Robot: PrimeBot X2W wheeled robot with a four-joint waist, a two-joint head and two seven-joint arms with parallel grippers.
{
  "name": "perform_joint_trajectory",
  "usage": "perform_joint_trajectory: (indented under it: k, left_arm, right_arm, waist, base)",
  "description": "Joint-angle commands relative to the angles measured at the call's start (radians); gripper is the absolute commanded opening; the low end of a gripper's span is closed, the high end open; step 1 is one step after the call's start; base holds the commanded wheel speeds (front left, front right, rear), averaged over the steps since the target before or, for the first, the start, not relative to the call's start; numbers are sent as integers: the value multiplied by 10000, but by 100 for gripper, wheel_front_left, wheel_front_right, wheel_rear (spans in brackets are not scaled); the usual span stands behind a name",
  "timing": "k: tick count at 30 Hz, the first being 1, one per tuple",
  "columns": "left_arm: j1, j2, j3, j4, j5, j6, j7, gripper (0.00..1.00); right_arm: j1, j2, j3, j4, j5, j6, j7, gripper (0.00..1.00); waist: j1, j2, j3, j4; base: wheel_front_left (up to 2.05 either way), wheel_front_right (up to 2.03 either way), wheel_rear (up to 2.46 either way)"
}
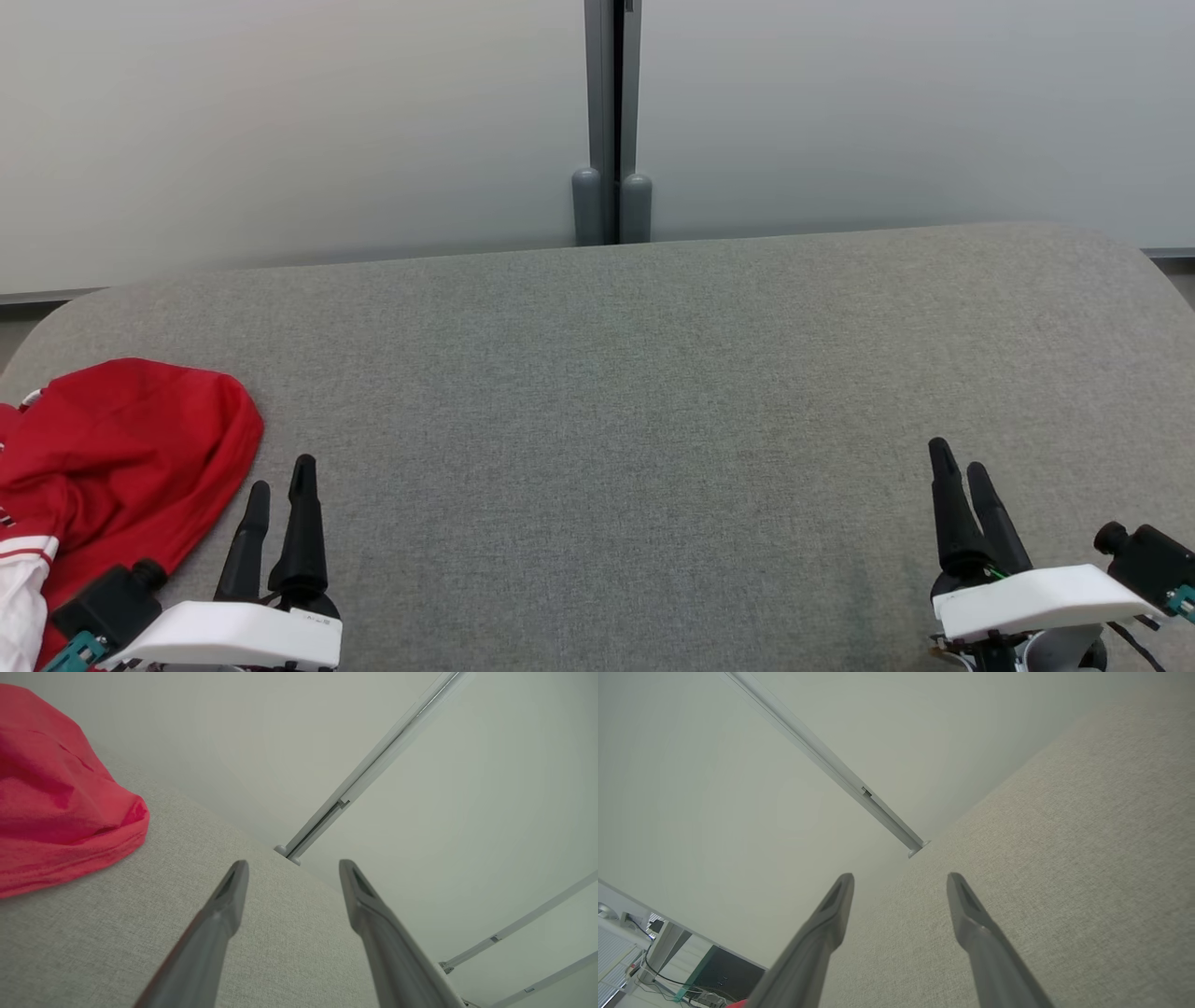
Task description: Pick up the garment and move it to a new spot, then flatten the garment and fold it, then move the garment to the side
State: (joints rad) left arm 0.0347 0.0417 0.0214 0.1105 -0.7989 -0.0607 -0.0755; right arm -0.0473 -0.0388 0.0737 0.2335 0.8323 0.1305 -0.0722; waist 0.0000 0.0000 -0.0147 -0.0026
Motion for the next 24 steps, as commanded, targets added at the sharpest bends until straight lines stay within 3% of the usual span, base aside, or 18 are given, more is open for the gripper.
perform_joint_trajectory:
  k: [1,24]
  left_arm:
    - [-52,68,-1,-185,245,24,-77,100]
    - [328,73,143,-247,2956,-218,-747,100]
  right_arm:
    - [-76,-92,-27,-172,-243,1,-119,100]
    - [16,-106,429,-44,-2675,2,-789,100]
  waist:
    - [0,0,-2,8]
    - [0,0,-86,5]
  base:
    - [0,0,0]
    - [0,0,0]
